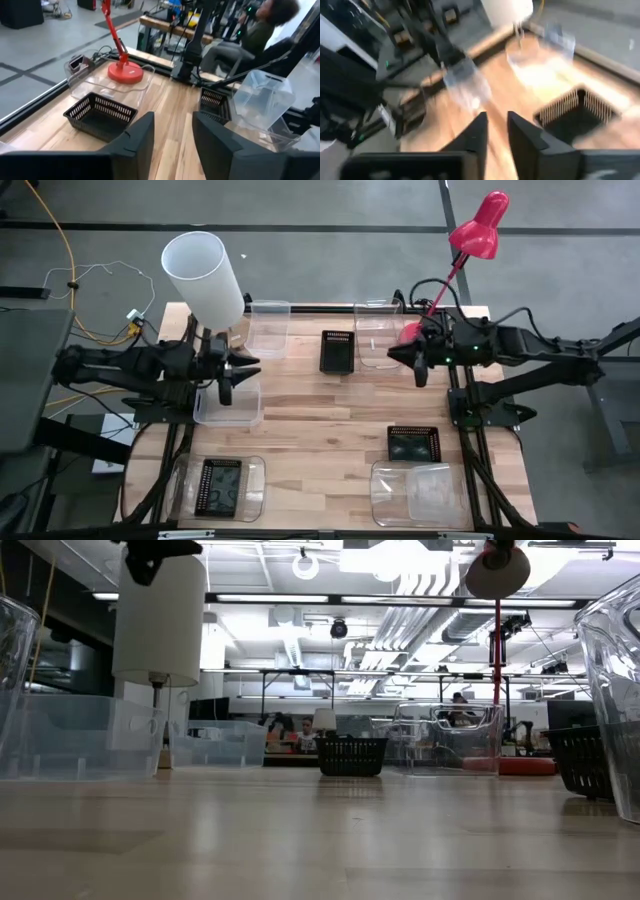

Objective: Stack baskets by color
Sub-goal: Stack the right black bin on the top black bin

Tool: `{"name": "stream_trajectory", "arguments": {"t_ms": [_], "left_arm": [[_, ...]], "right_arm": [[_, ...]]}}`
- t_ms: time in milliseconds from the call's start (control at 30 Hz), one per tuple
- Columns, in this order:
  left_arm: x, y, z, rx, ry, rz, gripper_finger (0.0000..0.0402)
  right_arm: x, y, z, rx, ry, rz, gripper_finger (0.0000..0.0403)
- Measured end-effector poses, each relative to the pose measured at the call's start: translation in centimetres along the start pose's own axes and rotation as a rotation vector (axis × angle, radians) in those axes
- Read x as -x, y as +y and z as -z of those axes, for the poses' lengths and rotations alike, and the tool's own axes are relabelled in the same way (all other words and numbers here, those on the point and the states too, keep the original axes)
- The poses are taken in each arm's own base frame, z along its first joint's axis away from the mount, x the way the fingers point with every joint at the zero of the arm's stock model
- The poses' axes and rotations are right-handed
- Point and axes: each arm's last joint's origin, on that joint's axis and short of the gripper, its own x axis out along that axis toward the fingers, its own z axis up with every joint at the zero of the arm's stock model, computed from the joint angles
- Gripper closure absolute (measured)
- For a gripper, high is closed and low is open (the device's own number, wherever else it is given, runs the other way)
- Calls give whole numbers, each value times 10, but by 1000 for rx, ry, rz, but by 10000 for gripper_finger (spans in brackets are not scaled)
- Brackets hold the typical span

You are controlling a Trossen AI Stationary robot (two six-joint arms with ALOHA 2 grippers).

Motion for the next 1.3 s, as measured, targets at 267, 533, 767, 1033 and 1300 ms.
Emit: {"name": "stream_trajectory", "arguments": {"t_ms": [267, 533, 767, 1033, 1300], "left_arm": [[-5, -2, -3, -11, 36, -10, 259], [-5, -3, -4, -10, 34, -9, 259], [-5, -3, -4, -10, 33, -9, 259], [-5, -3, -4, -9, 32, -9, 259], [-5, -3, -4, -1, 32, -9, 259]], "right_arm": [[-26, -2, 49, -40, 598, 62, 215], [-54, -10, 139, 137, 991, 141, 203], [-67, -29, 185, 142, 996, 147, 203], [-73, -40, 200, 259, 968, 118, 203], [-75, -51, 215, 294, 984, 114, 203]]}}
